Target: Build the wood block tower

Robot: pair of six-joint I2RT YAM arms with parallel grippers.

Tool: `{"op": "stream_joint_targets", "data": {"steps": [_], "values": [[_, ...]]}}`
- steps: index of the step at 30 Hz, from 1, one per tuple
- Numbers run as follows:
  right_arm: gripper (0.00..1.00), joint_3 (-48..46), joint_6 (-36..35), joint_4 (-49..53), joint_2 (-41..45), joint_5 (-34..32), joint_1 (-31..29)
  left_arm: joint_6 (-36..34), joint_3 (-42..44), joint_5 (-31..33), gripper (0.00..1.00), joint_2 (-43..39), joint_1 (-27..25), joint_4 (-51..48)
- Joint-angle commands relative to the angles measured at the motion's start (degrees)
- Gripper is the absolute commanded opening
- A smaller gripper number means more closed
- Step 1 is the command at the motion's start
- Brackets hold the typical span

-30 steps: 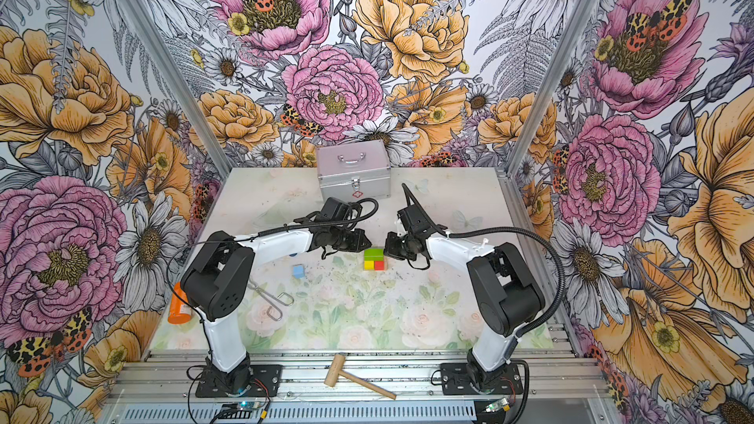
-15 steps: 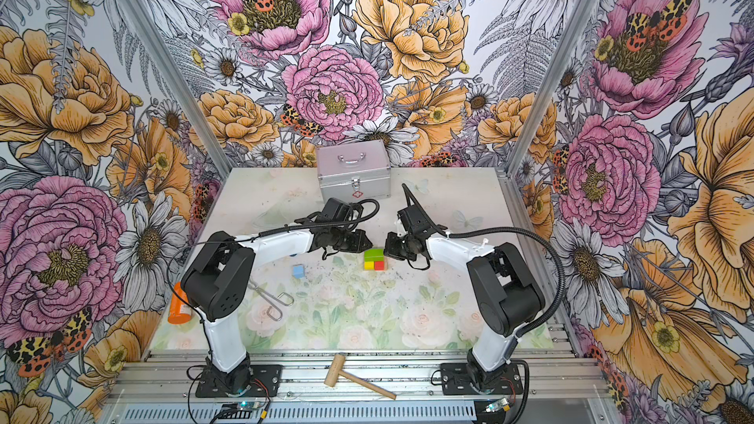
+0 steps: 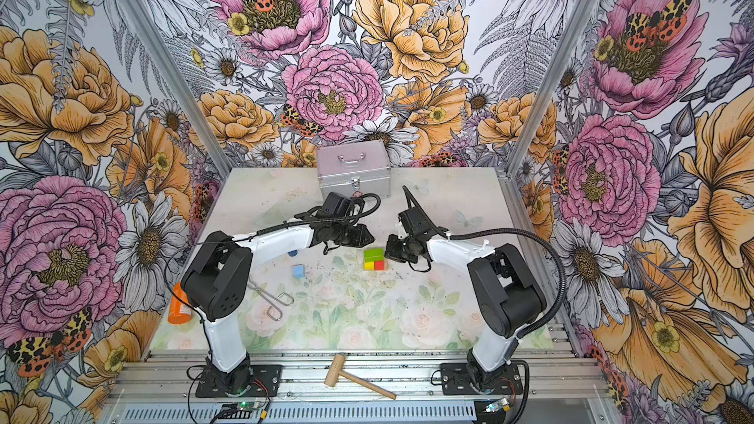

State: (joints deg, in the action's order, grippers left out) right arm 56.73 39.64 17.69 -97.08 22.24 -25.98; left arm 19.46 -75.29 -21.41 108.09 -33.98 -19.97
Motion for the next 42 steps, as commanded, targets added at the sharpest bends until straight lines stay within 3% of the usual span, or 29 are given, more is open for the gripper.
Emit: {"op": "stream_joint_targets", "data": {"steps": [1, 6, 19, 26, 42], "values": [[0.00, -0.09, 0.46, -0.55, 2.38, -1.23, -0.38, -1.60, -2.96, 2.93, 0.21, -1.77, 1.31, -1.29], [0.00, 1.09, -0.03, 0.16, 3.28, -2.48, 0.66, -1.46, -1.35, 6.43, 0.19, -7.93, 1.81, -3.67], [0.00, 9.77, -2.15, 0.99, -3.07, -1.14, 1.20, 4.21, 15.76, 8.11, 0.13, -23.39, 0.66, -3.21], [0.00, 11.14, -2.34, 0.88, -6.32, 0.14, 0.48, 6.73, 19.20, 6.95, 0.13, -22.17, -0.38, 0.54], [0.00, 9.37, -1.98, 0.88, -6.28, 0.42, -0.21, 7.08, 17.73, 4.54, 0.12, -14.64, -1.49, 3.82]]}}
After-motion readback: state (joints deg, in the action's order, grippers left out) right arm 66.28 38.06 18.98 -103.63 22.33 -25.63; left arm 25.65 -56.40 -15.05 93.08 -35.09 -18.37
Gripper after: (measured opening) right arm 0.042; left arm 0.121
